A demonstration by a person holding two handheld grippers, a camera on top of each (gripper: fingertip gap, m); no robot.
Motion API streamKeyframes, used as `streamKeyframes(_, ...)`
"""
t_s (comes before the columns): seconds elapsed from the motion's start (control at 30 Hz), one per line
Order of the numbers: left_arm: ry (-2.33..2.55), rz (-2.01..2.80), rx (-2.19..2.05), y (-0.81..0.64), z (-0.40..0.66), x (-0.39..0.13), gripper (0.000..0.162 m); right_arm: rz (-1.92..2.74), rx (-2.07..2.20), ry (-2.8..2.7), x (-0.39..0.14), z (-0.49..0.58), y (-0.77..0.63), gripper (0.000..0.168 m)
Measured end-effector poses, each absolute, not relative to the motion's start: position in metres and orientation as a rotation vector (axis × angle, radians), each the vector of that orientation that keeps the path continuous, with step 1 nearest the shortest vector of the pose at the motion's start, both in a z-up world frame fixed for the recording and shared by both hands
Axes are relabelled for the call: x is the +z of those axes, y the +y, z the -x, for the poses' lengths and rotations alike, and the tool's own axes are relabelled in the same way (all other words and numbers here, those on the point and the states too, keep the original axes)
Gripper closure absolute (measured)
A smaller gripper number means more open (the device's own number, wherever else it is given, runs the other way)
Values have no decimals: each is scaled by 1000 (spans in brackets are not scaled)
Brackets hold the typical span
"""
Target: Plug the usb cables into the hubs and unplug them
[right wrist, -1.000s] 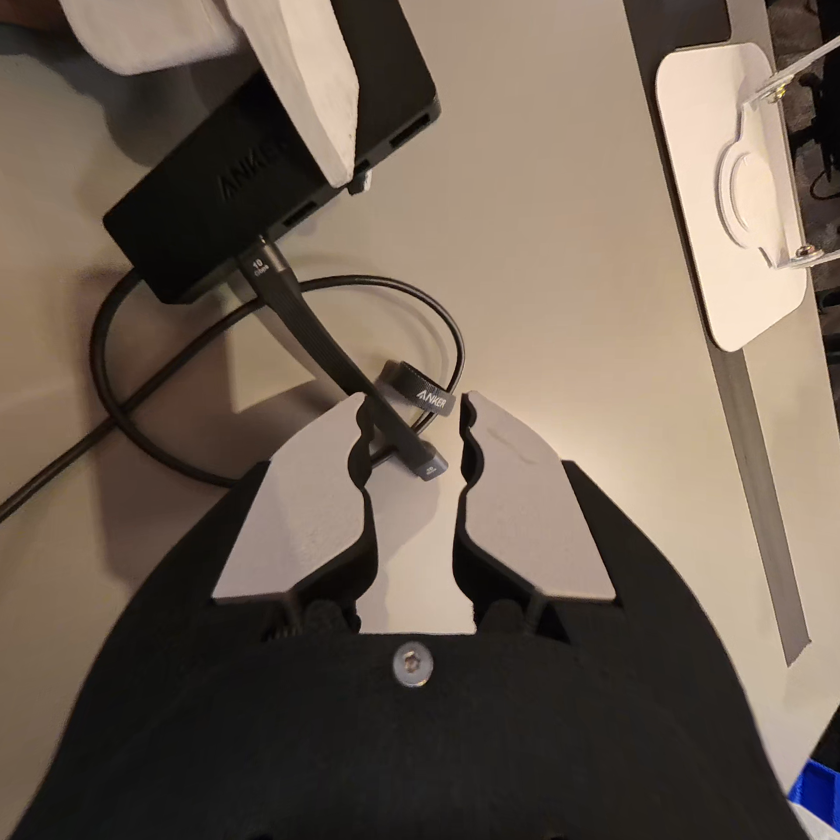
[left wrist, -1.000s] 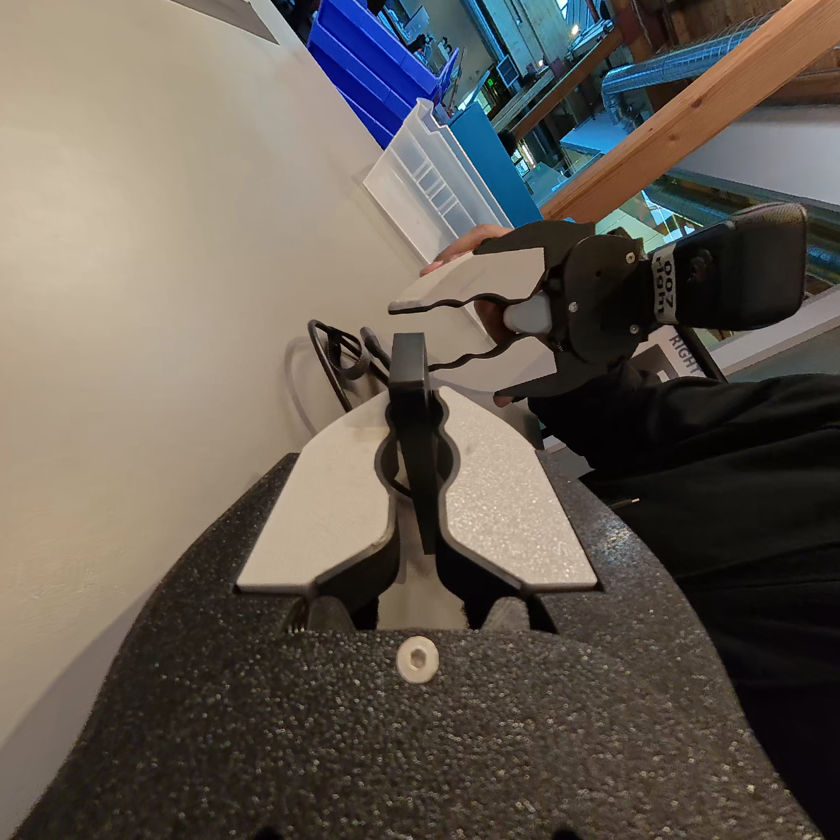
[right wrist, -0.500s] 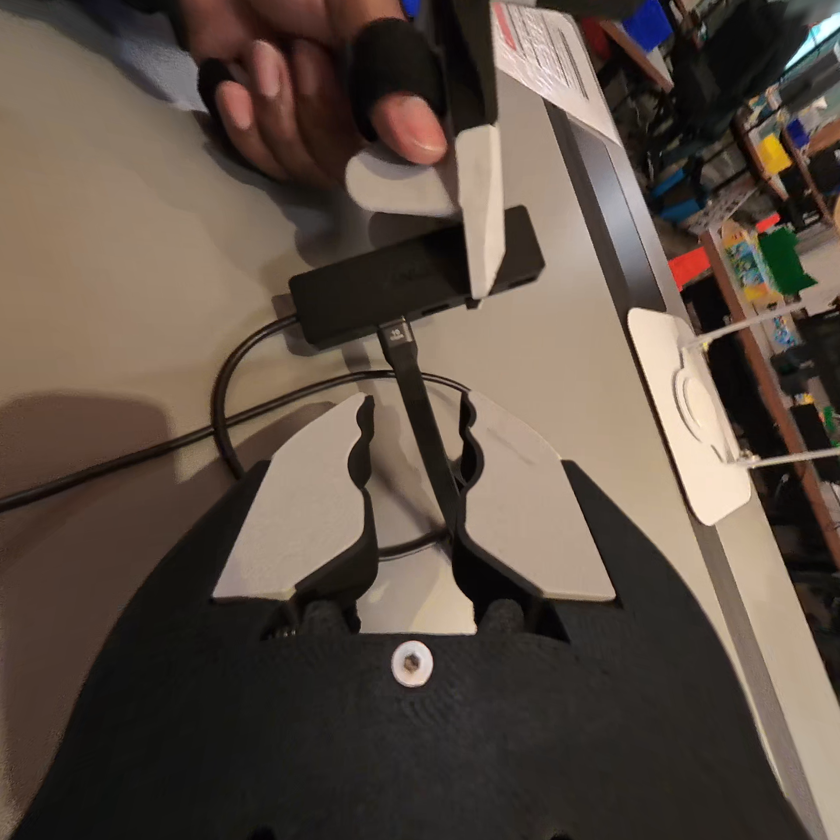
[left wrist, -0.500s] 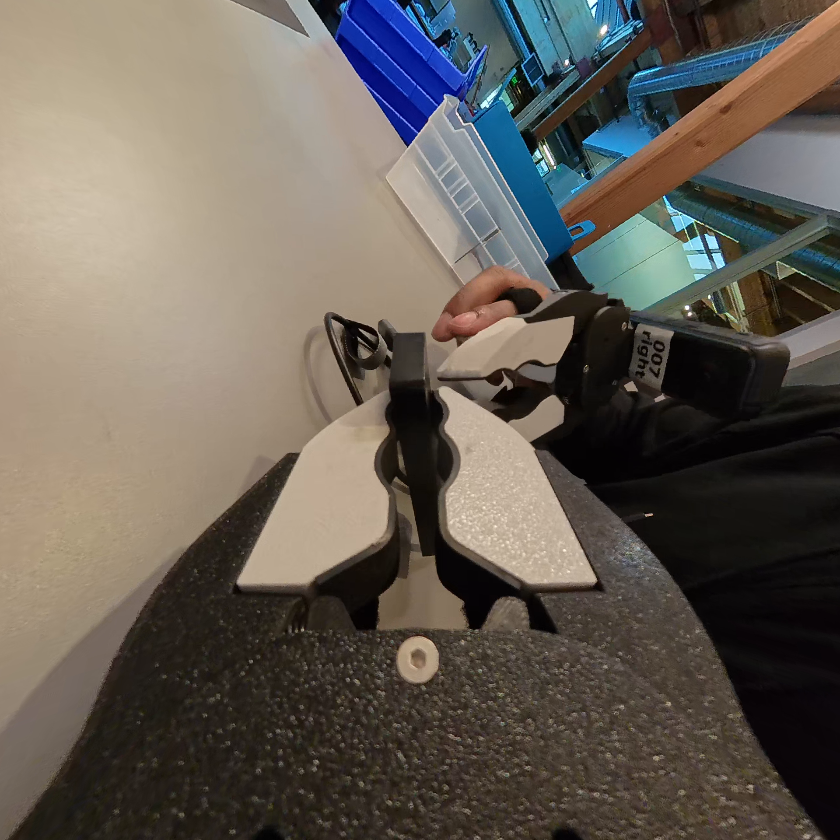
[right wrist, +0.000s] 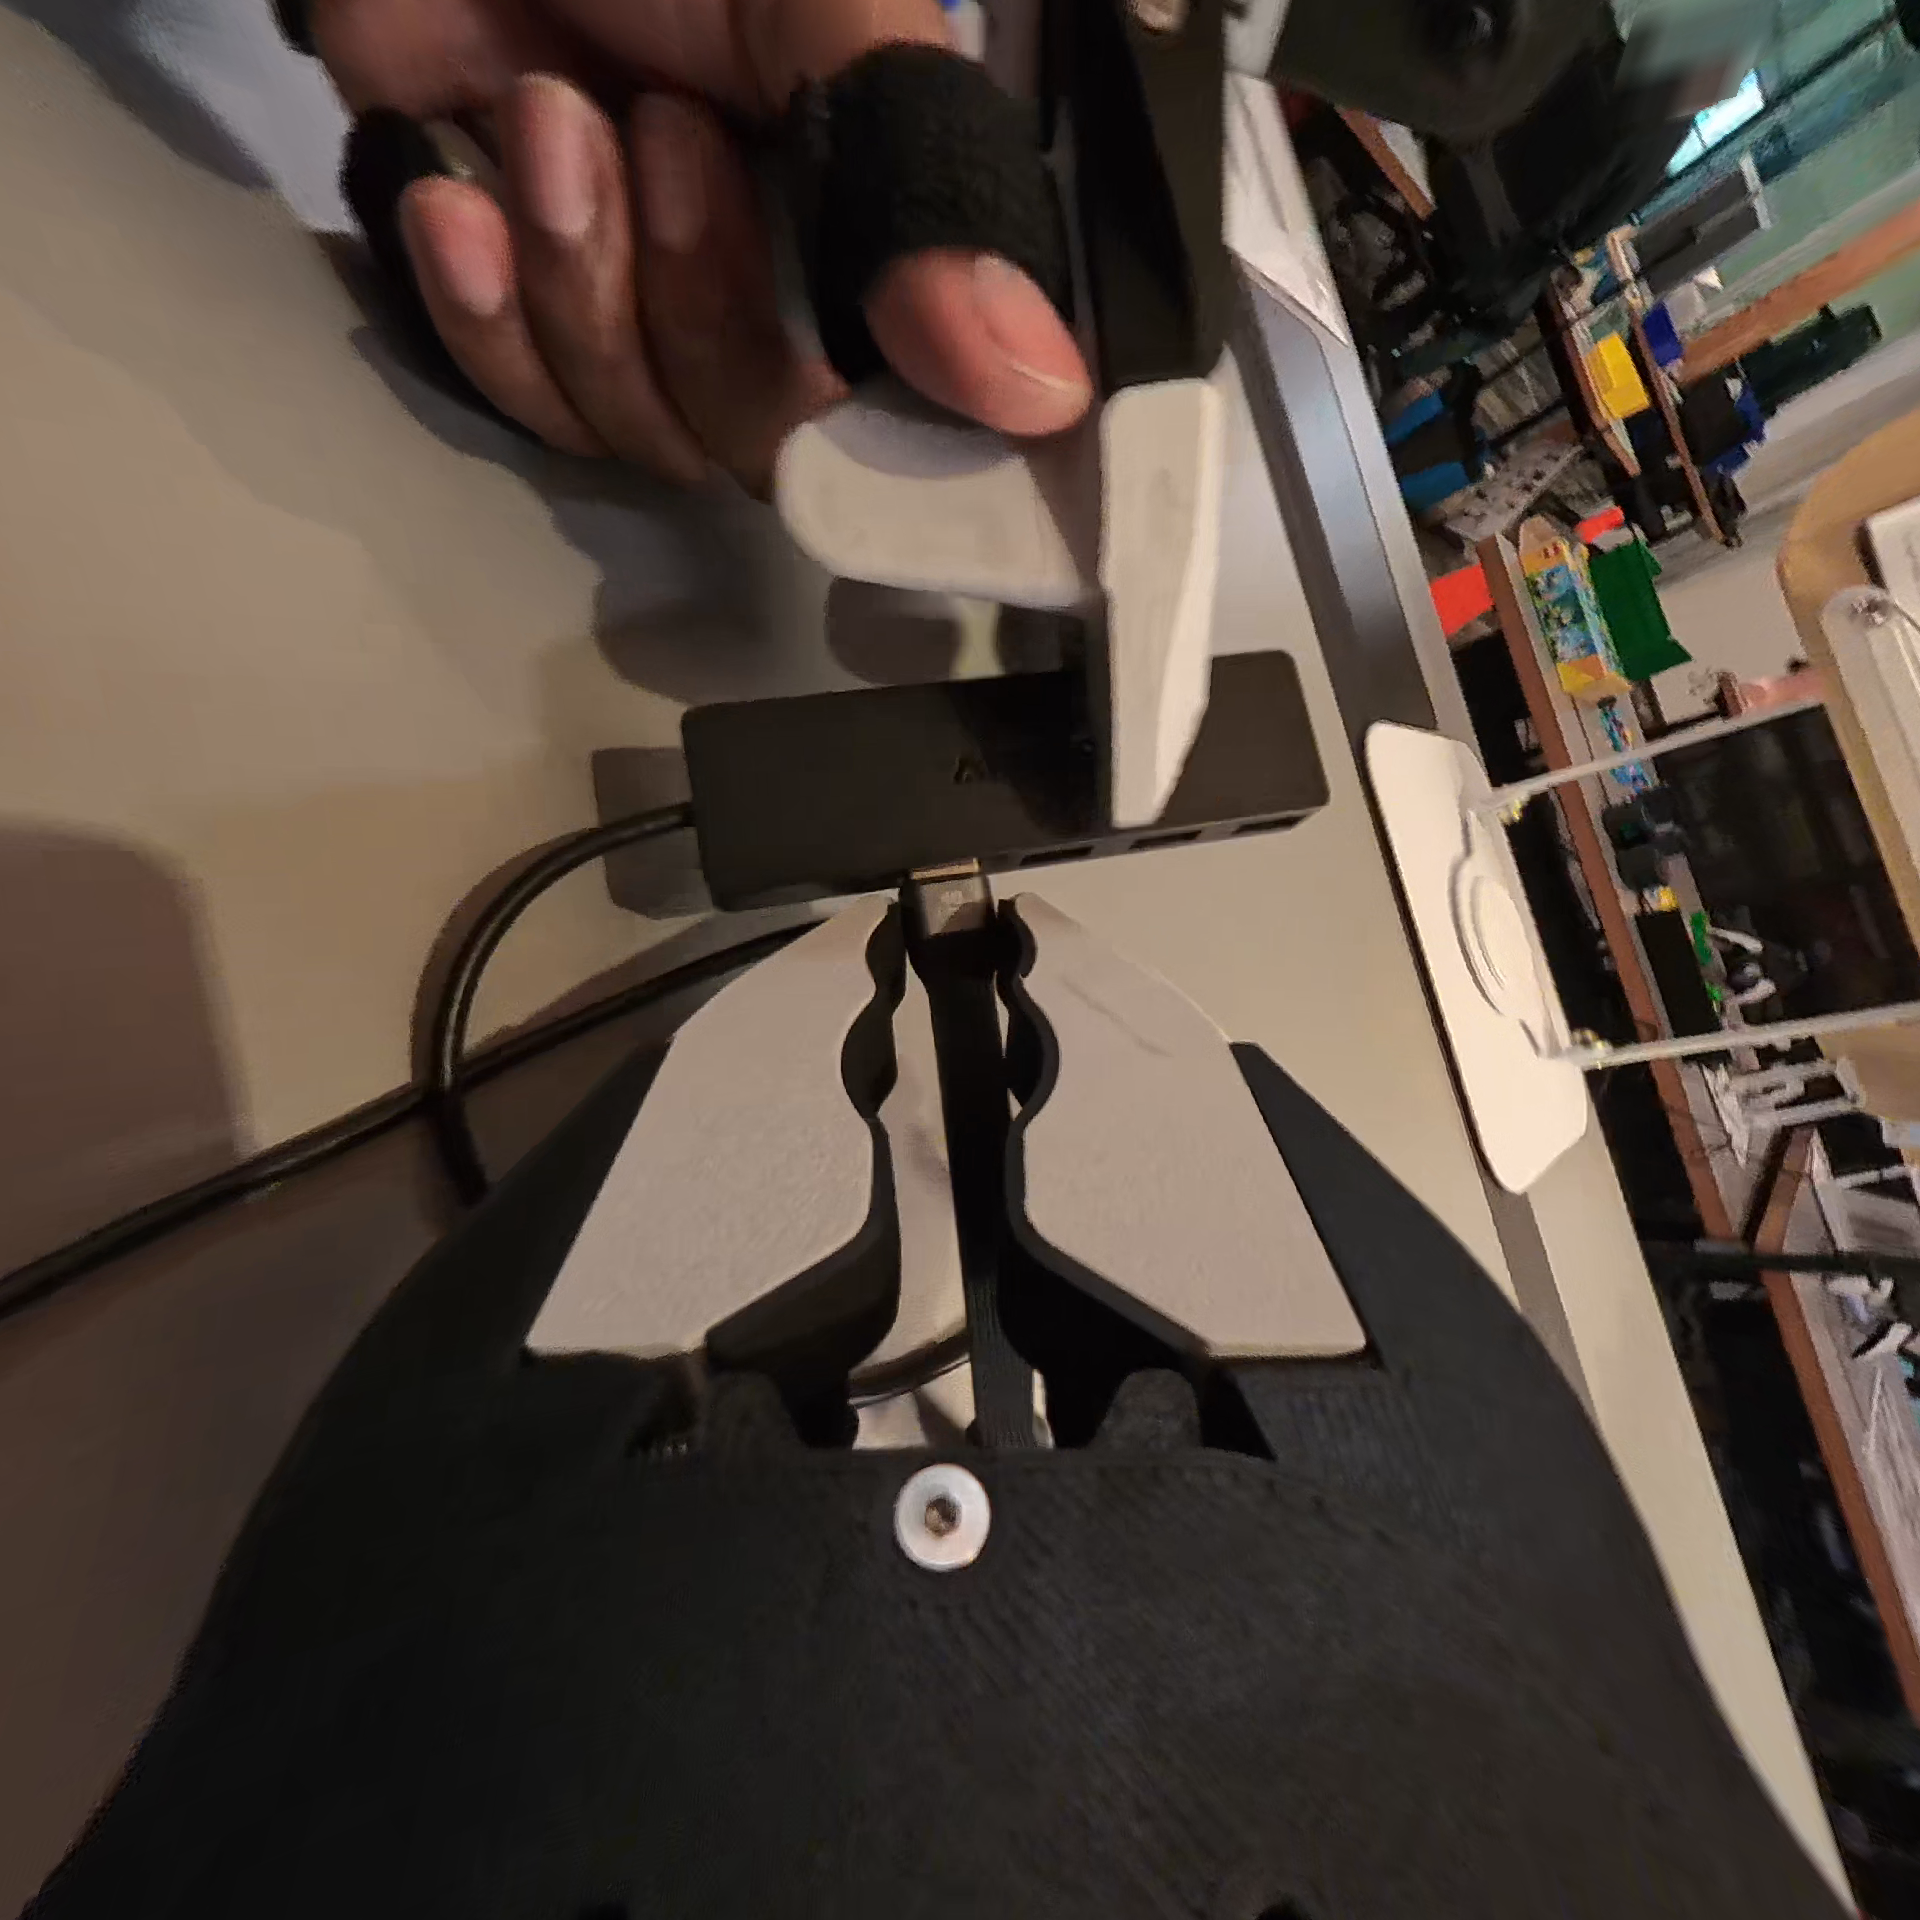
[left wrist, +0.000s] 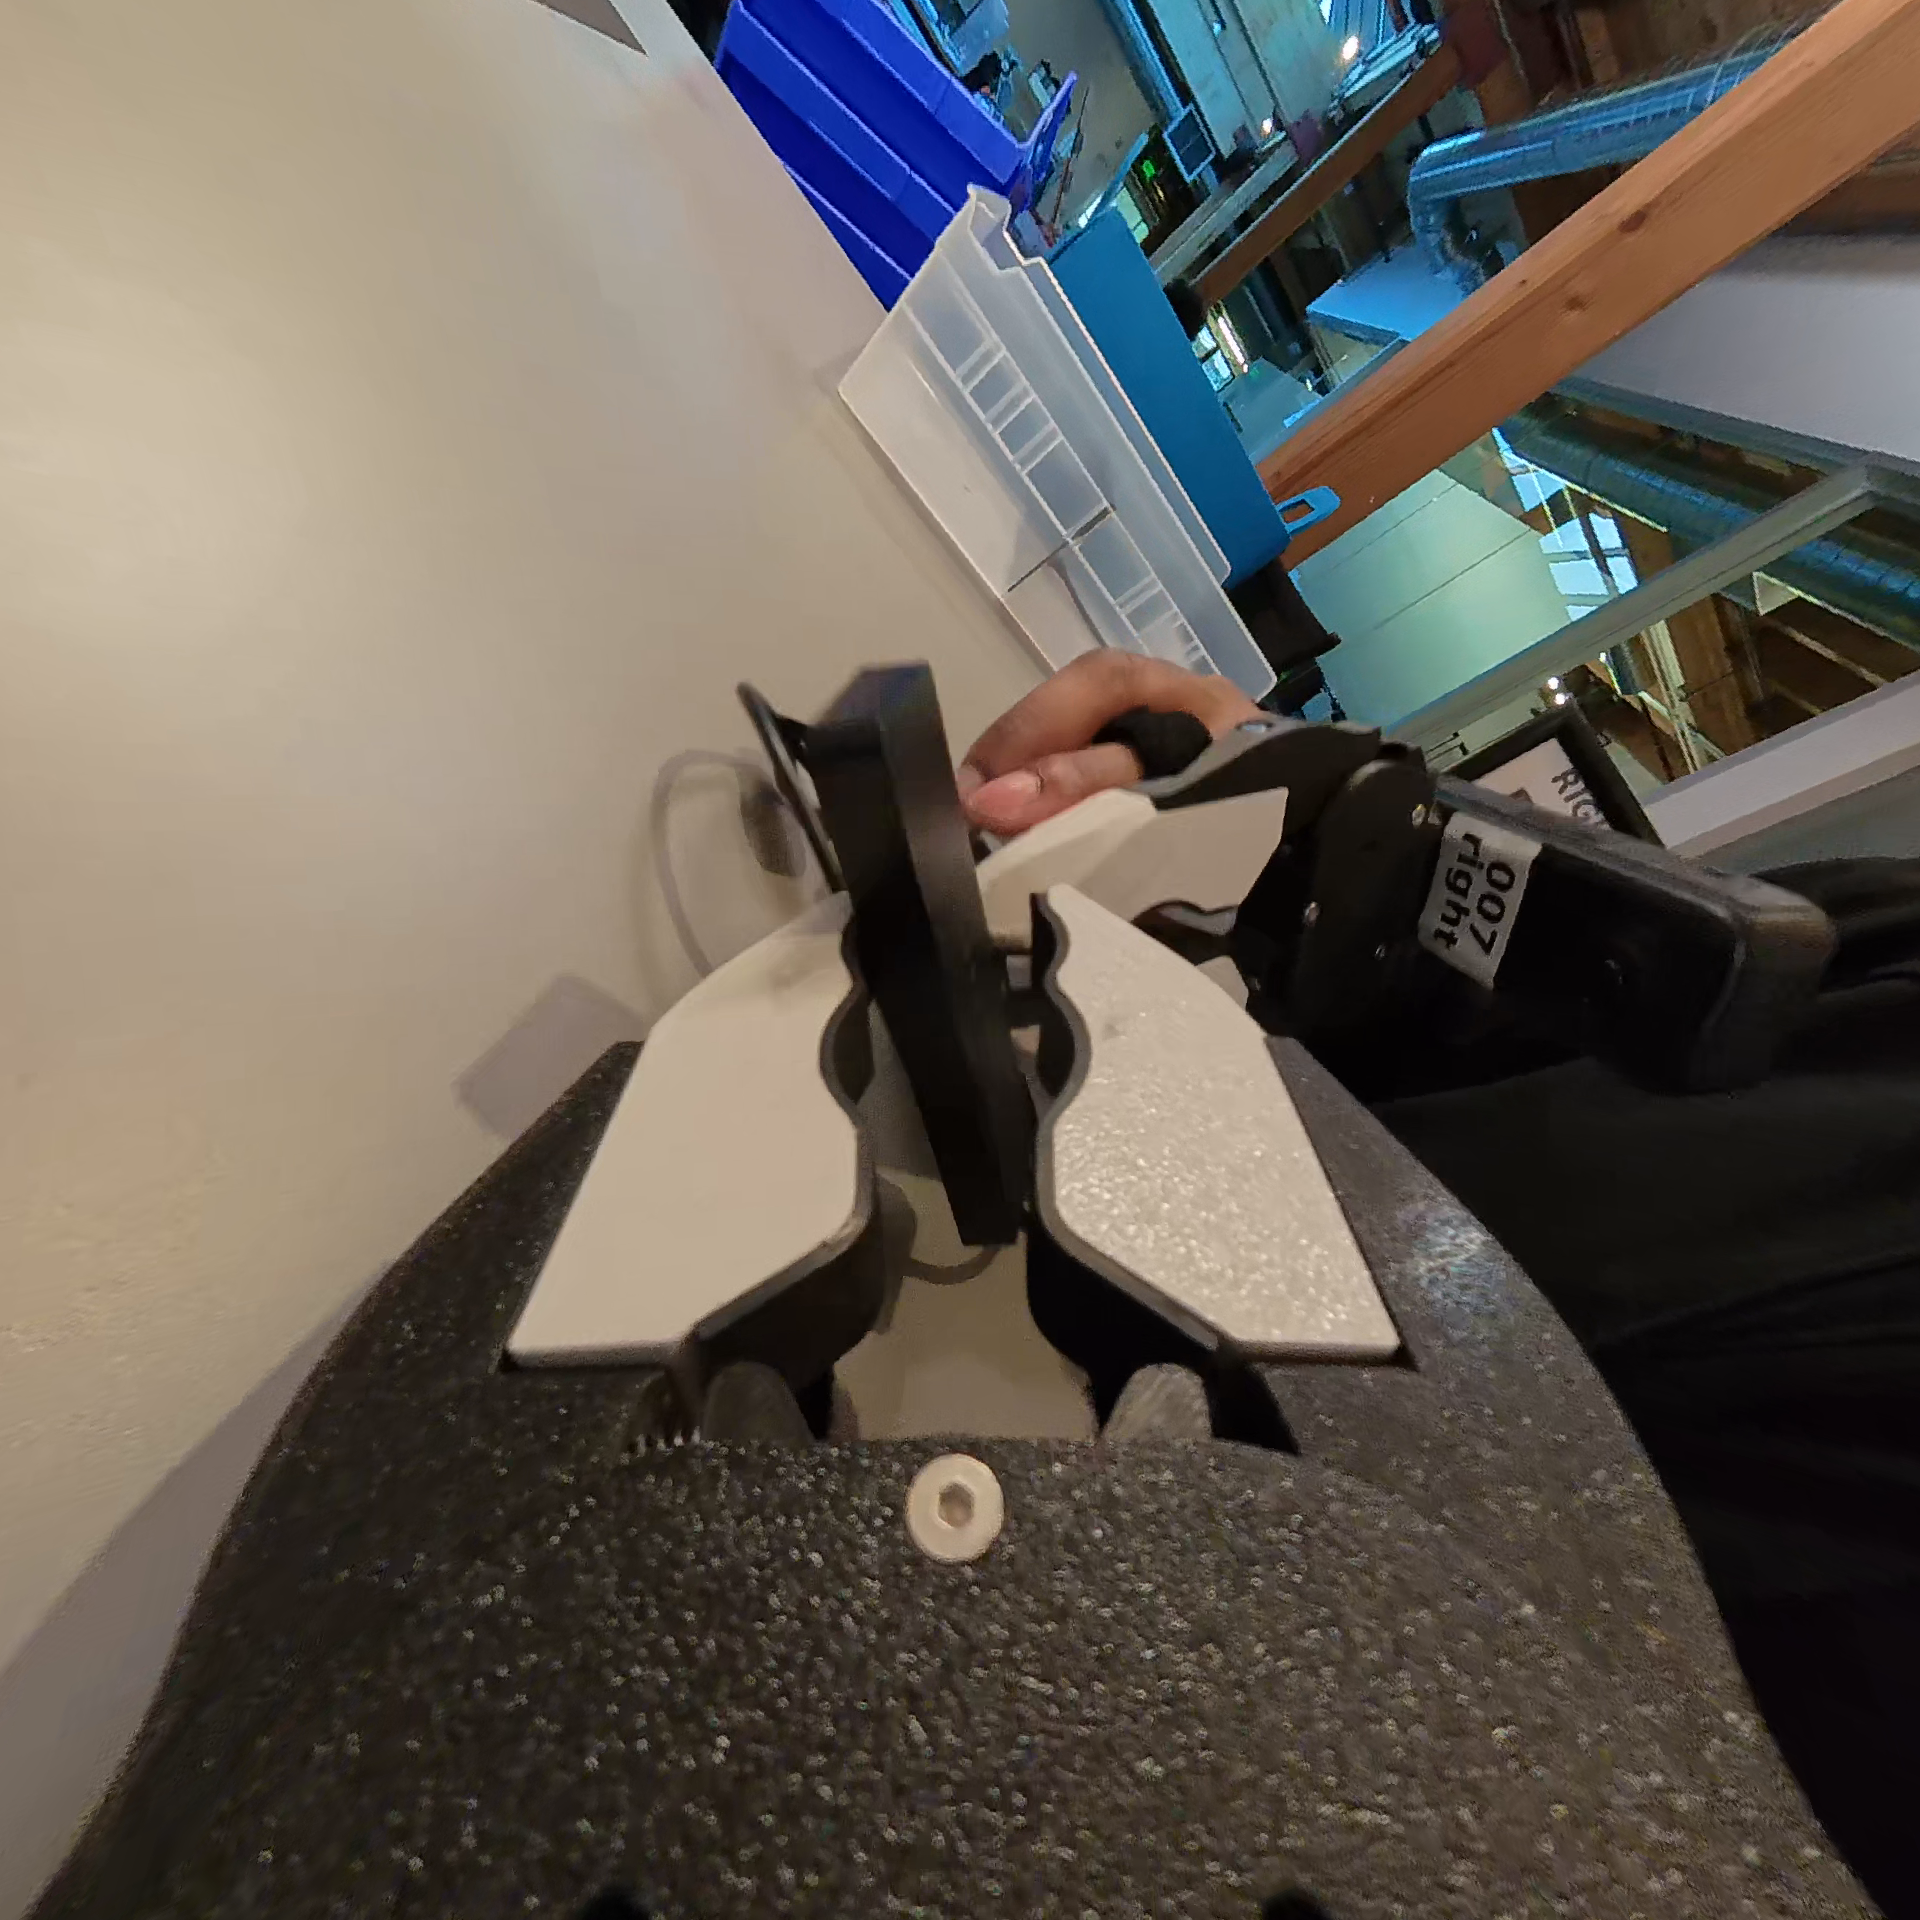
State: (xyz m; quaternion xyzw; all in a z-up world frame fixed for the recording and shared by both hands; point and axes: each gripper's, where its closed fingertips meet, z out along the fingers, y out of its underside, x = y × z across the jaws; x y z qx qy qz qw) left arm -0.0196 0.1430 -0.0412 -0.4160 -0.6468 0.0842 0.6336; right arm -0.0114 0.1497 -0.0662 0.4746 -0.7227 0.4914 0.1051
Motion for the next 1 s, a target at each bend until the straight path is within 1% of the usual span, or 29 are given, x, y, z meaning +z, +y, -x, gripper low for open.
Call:
streamKeyframes(0.03, -1479, 965, 179, 146, 20, -43, 130, -1358, 1457, -2142, -64, 15, 147, 153)
streamKeyframes(0.13, -1490, 1004, 152, 153, 21, -48, 131, -1252, 1479, -2194, -60, 23, 142, 154)
streamKeyframes(0.23, -1499, 1024, 149, 156, 22, -51, 146, -1217, 1487, -2240, -60, 25, 142, 154)
streamKeyframes(0.3, -1482, 1024, 131, 158, 21, -49, 148, -1229, 1482, -2260, -60, 24, 144, 153)
streamKeyframes(0.57, -1459, 1090, 86, 168, 17, -51, 151, -1372, 1458, -2289, -62, 21, 154, 153)
streamKeyframes(1.0, -1395, 1130, 68, 173, 14, -45, 151, -1460, 1512, -2221, -54, 19, 160, 154)
